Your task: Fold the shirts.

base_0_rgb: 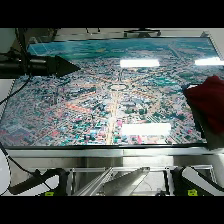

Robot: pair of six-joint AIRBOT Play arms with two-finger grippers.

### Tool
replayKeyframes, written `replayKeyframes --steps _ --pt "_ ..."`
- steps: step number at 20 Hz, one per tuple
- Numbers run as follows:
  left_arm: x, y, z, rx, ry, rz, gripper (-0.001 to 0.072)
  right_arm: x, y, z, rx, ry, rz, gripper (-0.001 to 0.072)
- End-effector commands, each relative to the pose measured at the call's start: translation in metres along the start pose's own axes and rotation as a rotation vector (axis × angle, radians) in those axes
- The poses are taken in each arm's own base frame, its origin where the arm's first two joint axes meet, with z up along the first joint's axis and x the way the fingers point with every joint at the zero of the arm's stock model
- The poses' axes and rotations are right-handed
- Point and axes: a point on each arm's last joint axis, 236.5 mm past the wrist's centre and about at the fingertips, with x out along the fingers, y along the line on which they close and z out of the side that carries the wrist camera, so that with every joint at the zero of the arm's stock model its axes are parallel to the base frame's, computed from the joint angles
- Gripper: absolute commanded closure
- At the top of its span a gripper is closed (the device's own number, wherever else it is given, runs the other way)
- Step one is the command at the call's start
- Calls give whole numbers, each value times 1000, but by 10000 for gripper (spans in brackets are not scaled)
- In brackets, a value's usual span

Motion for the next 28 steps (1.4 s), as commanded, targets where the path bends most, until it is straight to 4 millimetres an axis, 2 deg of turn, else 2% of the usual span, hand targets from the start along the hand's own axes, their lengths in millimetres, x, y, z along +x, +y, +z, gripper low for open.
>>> replayKeyframes --steps 1,2,4,7,9,10,11,12,13,14,16,18,20,21,23,25,26,27,28 --pt "1 0 0 0 1 -1 687 25 -10 -10 -9 41 -30 164" --pt "1 0 0 0 1 -1 687 22 -6 -11 -79 44 -13 4" --pt "1 0 1 -1 -2 0 688 -3 8 0 -178 10 33 4" --pt "1 -1 0 0 1 -2 688 -71 30 21 -219 -95 110 4" --pt "1 -1 1 -1 -2 -3 688 -119 62 32 -240 -191 242 4" --pt "0 -1 1 -11 -3 -3 689 -140 86 30 -255 -222 342 12" --pt "0 -2 1 -10 -4 -3 689 -158 111 23 -282 -232 448 108" --pt "0 -2 1 -11 -5 -2 690 -170 134 11 -309 -219 544 404" --pt "-2 -3 1 -33 -8 4 690 -179 156 -3 -348 -197 625 658" --pt "-5 -4 2 -42 -15 8 690 -183 171 -18 -391 -175 664 691" --pt "-12 -13 1 -18 -22 20 691 -182 192 -50 -555 -152 672 692" --pt "-16 -26 -7 -1 -31 25 691 -175 208 -93 -741 -129 673 692" --pt "-12 -28 -38 -10 9 63 691 -159 216 -138 -851 -111 695 694" --pt "-7 -23 -62 -18 42 104 691 -148 215 -161 -905 -110 707 693" --pt "3 -14 -112 -46 86 156 690 -112 196 -208 -990 -97 722 693" --pt "17 -6 -165 -100 101 170 690 -58 157 -255 -1080 -44 701 692" --pt "23 2 -188 -134 98 179 689 -33 138 -272 -1117 -19 689 692" --pt "27 10 -208 -162 94 191 689 -15 127 -281 -1130 -24 688 691" --pt "29 17 -223 -189 90 202 689 -6 121 -283 -1118 -22 685 691"
